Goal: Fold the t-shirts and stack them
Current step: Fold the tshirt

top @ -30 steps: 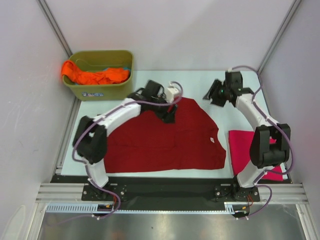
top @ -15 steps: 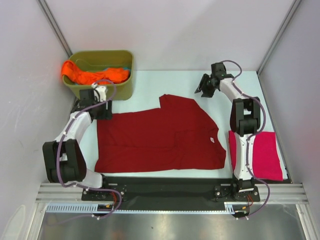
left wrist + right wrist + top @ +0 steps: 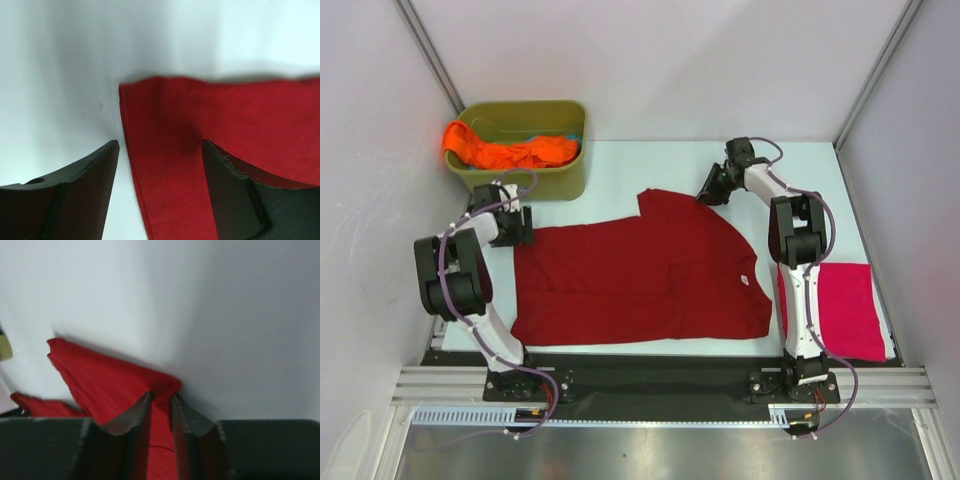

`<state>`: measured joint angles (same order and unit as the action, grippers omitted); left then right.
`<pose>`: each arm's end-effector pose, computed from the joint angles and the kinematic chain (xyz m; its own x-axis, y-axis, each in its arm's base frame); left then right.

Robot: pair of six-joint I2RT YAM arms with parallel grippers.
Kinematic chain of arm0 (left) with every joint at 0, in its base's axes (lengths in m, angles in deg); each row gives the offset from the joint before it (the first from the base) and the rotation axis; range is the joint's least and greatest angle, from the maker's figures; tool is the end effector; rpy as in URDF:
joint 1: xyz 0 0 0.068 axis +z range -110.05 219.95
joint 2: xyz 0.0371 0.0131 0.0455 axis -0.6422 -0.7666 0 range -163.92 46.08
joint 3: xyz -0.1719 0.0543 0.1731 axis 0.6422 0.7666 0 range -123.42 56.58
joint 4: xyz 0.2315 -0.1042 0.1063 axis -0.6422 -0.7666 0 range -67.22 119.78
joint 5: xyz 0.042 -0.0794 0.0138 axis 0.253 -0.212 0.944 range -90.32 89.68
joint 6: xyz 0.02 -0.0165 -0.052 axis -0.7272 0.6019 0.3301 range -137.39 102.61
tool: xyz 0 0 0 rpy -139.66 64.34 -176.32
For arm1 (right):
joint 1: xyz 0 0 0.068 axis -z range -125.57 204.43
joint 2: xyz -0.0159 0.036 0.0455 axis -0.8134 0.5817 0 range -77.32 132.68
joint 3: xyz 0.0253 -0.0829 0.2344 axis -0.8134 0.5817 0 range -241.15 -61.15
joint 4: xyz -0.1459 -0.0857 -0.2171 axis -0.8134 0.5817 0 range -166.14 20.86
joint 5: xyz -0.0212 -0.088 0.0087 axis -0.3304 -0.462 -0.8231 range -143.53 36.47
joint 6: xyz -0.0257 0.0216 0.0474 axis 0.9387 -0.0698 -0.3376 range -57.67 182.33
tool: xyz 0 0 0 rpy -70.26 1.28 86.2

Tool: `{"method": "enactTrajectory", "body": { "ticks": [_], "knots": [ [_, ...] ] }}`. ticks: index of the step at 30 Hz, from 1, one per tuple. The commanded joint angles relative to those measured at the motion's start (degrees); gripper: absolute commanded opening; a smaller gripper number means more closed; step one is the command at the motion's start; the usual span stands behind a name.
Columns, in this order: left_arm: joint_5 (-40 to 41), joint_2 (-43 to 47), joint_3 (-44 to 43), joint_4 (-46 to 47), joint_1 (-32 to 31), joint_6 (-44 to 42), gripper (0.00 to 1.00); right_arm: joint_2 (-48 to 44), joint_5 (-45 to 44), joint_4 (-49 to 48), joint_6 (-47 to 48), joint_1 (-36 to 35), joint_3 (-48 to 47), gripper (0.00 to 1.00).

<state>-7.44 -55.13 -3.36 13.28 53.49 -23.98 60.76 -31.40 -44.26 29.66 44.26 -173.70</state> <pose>0.3541 0.0799 0.1255 -0.8362 -0.0841 -0.5419 -0.0724 0.9965 -0.0429 0.5087 0.1071 0.1214 -0.8942 0.3476 -0.2820 0.1419 0.8177 0.5579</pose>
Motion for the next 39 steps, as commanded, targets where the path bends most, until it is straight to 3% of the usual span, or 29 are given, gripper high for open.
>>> {"method": "enactTrajectory", "body": {
  "ticks": [1, 6, 9, 12, 13, 18, 21, 27, 32, 33, 34, 35, 36, 39],
  "knots": [
    [-2.63, -3.1, -5.27, 3.57, 0.78, 2.8, 0.72, 0.7, 3.27, -1.64, -2.49, -0.72, 0.84, 0.24],
    [-4.57, -5.49, -9.4, 3.48, 1.84, 4.04, 0.71, -2.46, 2.13, -3.4, -2.93, 0.42, 2.69, 0.06],
    [-6.06, -6.19, -10.45, 3.31, 2.19, 4.39, 0.71, -3.78, 2.48, -4.1, -2.67, 0.86, 3.04, 0.01],
    [-6.95, -8.82, -12.3, 1.2, 2.19, 4.57, 0.65, -4.92, 3.01, -4.46, -2.32, 1.03, 3.04, 0.0],
    [-7.38, -9.18, -12.48, 0.42, 2.19, 4.57, 0.54, -5.54, 2.75, -4.37, -2.23, 1.12, 3.13, 0.0],
    [-10.81, -9.1, -11.69, 0.06, 2.19, 2.82, 0.26, -9.49, 1.95, -6.04, -1.09, 1.3, 5.32, 0.0],
    [-11.95, -8.57, -11.69, -0.12, 2.11, 1.76, 0.0, -12.39, -0.24, -6.21, 0.76, 1.47, 7.52, 0.0],
    [-17.49, -5.24, -11.34, 0.32, 2.19, -0.7, 0.0, -18.37, -1.82, -7.8, 4.19, 2.35, 13.4, 0.0],
    [-16.36, -3.91, -12.65, -2.4, 2.1, -3.6, 0.01, -23.02, -2.0, -9.9, 5.95, 2.44, 17.62, 0.0],
    [-15.48, -4.08, -12.57, -2.32, 2.19, -4.04, 0.25, -23.29, -1.22, -10.6, 5.77, 2.27, 18.33, 0.0],
    [-12.78, -4.35, -12.65, -2.06, 2.11, -4.48, 0.43, -23.38, -0.78, -11.65, 5.86, 1.83, 19.12, 0.0],
    [-11.88, -4.78, -13.35, -2.05, 2.02, -5.01, 0.51, -23.3, -0.51, -11.66, 5.86, 1.65, 19.3, 0.0],
    [-10.39, -6.18, -14.14, -3.19, 1.93, -6.23, 0.56, -22.95, -0.42, -11.66, 5.42, 1.65, 19.21, 0.0],
    [-6.25, -9.43, -17.48, -5.83, 1.4, -9.57, 0.57, -22.85, 0.28, -12.63, 4.54, 1.47, 19.74, 0.0]
  ]
}}
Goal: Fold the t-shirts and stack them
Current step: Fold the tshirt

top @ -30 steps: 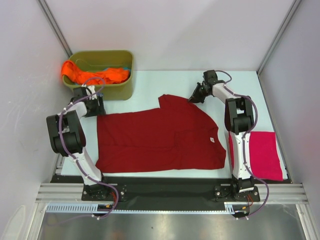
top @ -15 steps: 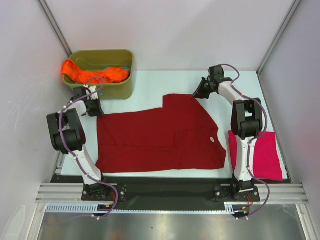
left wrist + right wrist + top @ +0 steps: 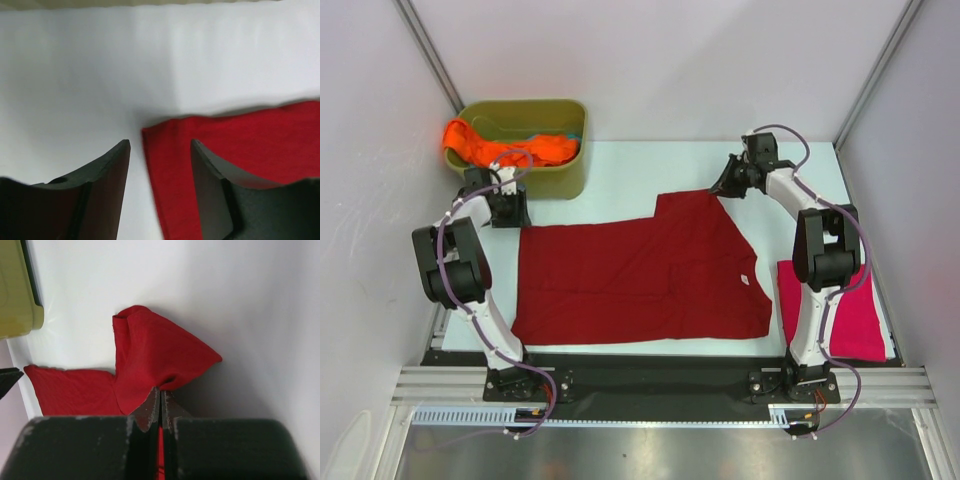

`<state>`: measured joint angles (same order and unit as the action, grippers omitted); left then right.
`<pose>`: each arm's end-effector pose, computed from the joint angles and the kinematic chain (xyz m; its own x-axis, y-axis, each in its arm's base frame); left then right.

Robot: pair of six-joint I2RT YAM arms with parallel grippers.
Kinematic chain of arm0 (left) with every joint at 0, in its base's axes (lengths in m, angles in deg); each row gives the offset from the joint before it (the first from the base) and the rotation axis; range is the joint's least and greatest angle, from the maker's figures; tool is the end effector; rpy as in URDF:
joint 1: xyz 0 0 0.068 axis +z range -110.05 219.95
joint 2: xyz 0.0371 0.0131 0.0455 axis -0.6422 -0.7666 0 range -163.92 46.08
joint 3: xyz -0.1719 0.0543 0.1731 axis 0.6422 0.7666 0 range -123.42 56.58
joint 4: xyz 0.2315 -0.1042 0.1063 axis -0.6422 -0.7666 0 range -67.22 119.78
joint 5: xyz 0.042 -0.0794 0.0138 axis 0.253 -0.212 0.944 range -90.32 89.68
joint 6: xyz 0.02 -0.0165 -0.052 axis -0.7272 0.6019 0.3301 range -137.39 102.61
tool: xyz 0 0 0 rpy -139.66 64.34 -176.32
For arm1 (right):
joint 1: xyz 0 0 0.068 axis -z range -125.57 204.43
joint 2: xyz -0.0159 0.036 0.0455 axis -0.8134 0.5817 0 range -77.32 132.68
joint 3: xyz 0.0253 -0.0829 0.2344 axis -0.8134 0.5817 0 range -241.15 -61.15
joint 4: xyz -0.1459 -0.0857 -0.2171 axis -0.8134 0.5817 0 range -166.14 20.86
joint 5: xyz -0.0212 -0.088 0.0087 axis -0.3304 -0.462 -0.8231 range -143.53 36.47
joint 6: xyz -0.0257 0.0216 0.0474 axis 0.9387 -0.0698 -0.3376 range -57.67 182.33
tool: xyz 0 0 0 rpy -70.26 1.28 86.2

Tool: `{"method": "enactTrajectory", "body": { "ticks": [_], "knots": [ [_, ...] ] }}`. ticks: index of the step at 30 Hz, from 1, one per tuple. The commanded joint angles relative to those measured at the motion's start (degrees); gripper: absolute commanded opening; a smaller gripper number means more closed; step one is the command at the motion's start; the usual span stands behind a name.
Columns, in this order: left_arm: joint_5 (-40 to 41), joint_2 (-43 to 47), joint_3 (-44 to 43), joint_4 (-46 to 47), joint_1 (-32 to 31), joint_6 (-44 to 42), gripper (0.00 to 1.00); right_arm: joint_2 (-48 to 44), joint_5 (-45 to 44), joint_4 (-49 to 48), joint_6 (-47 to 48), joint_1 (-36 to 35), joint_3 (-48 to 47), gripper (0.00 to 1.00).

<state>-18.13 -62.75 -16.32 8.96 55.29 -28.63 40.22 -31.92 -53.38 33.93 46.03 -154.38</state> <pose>0.3943 0.0949 0.1421 -0.8085 -0.0292 -0.5877 0.0689 0.9872 -0.1439 0.4620 0.0836 0.1918 -0.8198 0.3259 -0.4708 0.0068 0.8277 0.5611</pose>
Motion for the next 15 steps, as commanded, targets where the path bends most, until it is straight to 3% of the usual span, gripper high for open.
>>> {"method": "enactTrajectory", "body": {
  "ticks": [1, 11, 15],
  "knots": [
    [5.31, -2.17, -4.44, -1.85, -0.57, -5.54, 0.57, -2.4, 0.89, -3.78, 0.28, -0.38, 0.51, 0.0],
    [3.3, -4.36, -2.86, -3.0, -1.18, -7.22, 0.54, -3.63, 0.11, -4.13, 0.72, -0.21, 1.56, 0.0],
    [3.39, -6.82, -5.66, -4.22, -1.53, -7.56, 0.46, -3.81, -0.16, -4.22, 0.81, 0.05, 1.56, 0.0]
  ]
}}
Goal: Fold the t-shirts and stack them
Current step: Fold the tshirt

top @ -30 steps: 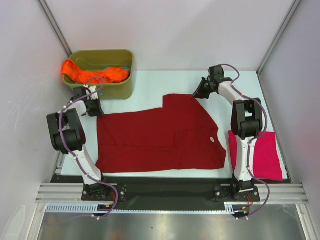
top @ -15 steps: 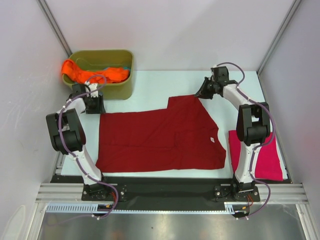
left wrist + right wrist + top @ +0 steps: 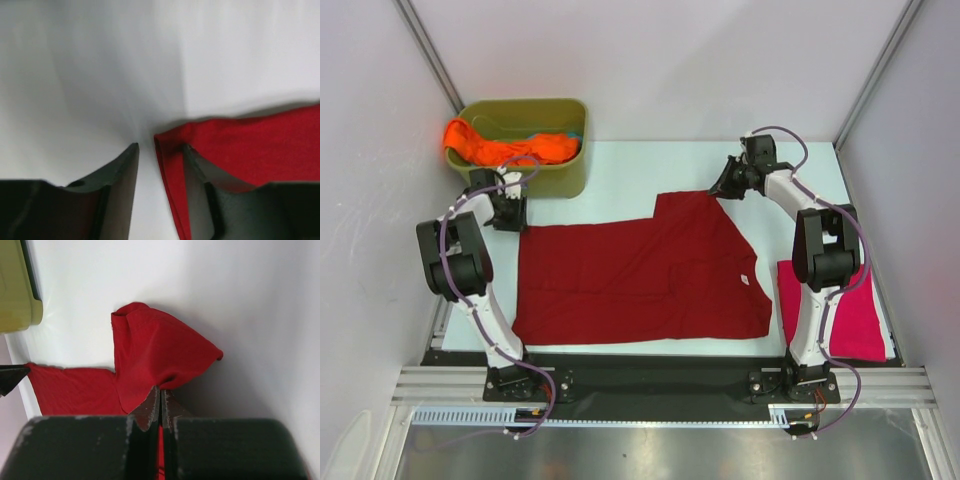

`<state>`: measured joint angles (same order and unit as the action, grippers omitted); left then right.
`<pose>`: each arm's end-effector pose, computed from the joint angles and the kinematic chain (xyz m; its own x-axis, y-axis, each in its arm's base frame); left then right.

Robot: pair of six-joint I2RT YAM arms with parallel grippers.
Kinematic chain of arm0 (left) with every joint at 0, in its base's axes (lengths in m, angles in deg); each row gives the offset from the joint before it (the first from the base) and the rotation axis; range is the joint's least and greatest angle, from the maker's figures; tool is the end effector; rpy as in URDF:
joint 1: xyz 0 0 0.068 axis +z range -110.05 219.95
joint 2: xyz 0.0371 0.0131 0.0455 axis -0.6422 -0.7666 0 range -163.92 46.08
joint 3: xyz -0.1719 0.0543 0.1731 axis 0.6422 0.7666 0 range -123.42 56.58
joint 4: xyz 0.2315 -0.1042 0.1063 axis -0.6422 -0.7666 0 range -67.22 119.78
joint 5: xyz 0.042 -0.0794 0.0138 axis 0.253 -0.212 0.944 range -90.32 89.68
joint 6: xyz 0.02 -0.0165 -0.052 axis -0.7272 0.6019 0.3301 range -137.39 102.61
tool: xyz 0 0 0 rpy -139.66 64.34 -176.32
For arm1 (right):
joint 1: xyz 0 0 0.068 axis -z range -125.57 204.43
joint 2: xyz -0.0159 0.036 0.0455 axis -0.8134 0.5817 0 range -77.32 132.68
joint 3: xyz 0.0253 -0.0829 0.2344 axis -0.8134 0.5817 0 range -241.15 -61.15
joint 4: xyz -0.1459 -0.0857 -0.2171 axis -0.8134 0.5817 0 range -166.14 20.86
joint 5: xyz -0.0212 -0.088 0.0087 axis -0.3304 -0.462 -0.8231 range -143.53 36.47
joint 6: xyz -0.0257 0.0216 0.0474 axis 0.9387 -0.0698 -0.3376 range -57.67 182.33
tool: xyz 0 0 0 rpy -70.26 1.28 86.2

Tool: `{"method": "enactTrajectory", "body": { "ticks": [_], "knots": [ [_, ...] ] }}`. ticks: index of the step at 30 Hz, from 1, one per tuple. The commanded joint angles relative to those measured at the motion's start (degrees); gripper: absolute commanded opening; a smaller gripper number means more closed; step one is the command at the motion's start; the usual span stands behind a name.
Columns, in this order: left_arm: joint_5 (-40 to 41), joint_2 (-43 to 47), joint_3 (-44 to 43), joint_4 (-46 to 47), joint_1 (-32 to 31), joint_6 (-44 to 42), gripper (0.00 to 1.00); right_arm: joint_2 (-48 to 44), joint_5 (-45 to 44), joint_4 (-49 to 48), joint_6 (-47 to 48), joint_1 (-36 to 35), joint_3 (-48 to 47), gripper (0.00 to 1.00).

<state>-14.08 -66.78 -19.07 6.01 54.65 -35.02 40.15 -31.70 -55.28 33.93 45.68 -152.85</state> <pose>0.4010 0.0949 0.1256 -0.8469 0.0821 -0.5254 0.1278 0.9905 -0.0512 0.4604 0.0865 0.1859 -0.8192 0.3206 -0.4755 -0.0044 0.8255 0.5643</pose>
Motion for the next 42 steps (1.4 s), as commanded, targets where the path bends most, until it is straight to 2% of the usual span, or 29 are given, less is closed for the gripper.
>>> {"method": "enactTrajectory", "body": {
  "ticks": [1, 2, 4, 5, 7, 11, 16, 21, 25, 28, 32, 39, 42],
  "knots": [
    [-1.09, -3.15, -3.44, -2.32, -1.34, -1.53, 0.43, -3.91, -0.47, -2.23, 0.81, 0.49, 0.03, 0.0],
    [-1.01, -3.68, -3.88, -2.51, -1.6, -2.32, 0.4, -4.0, -0.47, -2.23, 0.72, 0.58, 0.2, 0.0],
    [-1.18, -3.6, -3.88, -2.51, -2.39, -2.85, 0.24, -4.44, -0.47, -2.58, 0.54, 0.75, 0.64, 0.0],
    [-1.7, -3.07, -3.62, -2.51, -2.48, -3.29, 0.12, -4.7, -0.55, -2.67, 0.63, 0.76, 0.73, 0.0],
    [-2.5, -1.76, -2.48, -0.76, -2.39, -3.47, 0.01, -5.06, -0.38, -2.58, 0.72, 0.76, 0.91, 0.0],
    [-7.67, 5.17, 3.04, 2.58, -2.22, -4.6, 0.0, -6.28, -0.64, -1.53, 2.29, 0.67, 1.52, 0.0],
    [-9.71, 12.82, 7.54, 4.52, -2.13, -8.81, 0.0, -11.55, -2.92, 2.51, 5.99, -0.03, 5.03, 0.0],
    [-14.0, 20.29, 11.05, 0.23, -1.6, -13.82, 0.0, -19.2, -6.88, 4.1, 8.89, -2.05, 15.91, 0.0],
    [-15.5, 28.02, 15.44, -6.89, -0.2, -25.48, 0.0, -26.23, -8.55, 4.1, 8.19, -2.23, 24.34, 0.0],
    [-15.42, 30.49, 19.04, -16.09, 3.04, -33.22, 0.0, -32.19, -10.57, 5.94, 7.58, -2.85, 30.15, 0.0],
    [-13.84, 33.31, 23.0, -21.3, 5.25, -40.98, 0.0, -36.68, -11.8, 6.99, 5.82, -3.02, 37.64, 0.0],
    [-11.82, 34.2, 25.82, -22.55, 7.71, -45.65, 0.0, -40.21, -14.27, 8.32, 2.3, -3.2, 44.85, 0.01],
    [-12.78, 33.93, 26.0, -23.34, 7.63, -46.27, 0.01, -40.56, -13.74, 8.32, 0.72, -3.29, 46.96, 0.14]
  ]
}}
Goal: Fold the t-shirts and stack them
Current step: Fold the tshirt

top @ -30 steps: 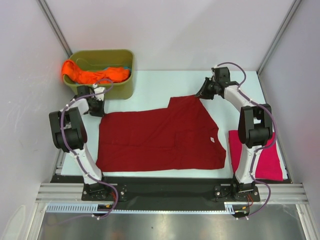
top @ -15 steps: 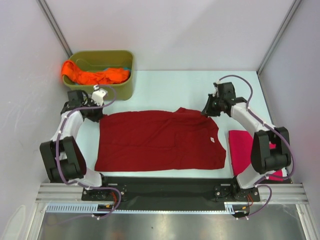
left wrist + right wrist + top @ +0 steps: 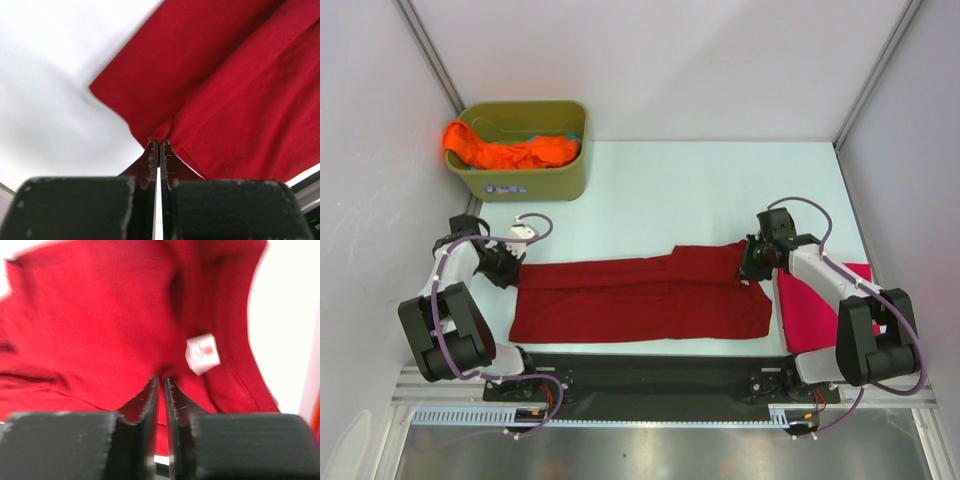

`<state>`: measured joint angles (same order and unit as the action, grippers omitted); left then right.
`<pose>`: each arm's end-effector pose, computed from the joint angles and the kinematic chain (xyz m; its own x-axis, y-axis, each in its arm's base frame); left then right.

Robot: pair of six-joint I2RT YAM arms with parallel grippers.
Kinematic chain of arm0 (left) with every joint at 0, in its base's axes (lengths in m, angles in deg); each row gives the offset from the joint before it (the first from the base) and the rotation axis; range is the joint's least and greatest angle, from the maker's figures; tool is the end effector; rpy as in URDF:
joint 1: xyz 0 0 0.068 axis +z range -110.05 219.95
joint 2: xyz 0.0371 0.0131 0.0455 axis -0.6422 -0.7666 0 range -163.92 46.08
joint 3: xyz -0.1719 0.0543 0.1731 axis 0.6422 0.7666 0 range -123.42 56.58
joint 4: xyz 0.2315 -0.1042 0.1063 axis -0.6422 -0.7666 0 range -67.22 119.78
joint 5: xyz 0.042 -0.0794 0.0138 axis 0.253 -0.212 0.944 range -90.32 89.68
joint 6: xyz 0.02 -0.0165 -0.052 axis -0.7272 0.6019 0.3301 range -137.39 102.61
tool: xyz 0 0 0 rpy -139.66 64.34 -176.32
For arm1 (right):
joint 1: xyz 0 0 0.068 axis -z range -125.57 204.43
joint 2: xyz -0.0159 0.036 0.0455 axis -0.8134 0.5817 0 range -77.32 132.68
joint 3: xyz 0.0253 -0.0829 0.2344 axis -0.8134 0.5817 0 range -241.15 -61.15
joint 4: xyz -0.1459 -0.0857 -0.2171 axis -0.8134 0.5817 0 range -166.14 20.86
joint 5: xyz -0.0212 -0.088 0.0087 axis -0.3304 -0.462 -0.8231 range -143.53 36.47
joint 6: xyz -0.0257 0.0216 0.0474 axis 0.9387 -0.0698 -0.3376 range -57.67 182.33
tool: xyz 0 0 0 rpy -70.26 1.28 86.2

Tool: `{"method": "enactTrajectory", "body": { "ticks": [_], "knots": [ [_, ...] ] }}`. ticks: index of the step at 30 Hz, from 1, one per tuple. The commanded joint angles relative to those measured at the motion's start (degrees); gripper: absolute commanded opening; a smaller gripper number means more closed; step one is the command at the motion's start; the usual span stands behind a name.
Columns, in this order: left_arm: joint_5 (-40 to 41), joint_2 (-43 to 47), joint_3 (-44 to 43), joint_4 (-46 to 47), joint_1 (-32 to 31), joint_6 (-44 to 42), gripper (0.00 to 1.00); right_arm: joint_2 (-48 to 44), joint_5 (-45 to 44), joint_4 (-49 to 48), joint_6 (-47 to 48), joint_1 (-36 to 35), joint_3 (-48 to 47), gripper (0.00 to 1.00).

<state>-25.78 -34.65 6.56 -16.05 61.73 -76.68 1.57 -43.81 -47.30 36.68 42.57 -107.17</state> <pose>0.2492 0.0802 0.1611 -0.6692 0.5686 -0.4784 0.6529 0.7573 -0.0133 0.2716 0.0641 0.1574 -0.8984 0.2473 -0.3628 0.1199 0.9331 0.3391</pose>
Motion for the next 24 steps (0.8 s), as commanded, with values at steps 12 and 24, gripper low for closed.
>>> {"method": "enactTrajectory", "body": {
  "ticks": [12, 24],
  "knots": [
    [-3.38, 2.33, 0.36, -0.67, 0.37, -3.38, 0.01, -2.36, 1.97, -0.01, -3.0, 6.32, -2.75, 0.43],
    [-3.29, 2.94, -0.08, 0.39, -1.04, -1.36, 0.0, 11.11, 4.79, -6.96, -6.25, 3.15, -6.45, 0.03]
  ]
}}
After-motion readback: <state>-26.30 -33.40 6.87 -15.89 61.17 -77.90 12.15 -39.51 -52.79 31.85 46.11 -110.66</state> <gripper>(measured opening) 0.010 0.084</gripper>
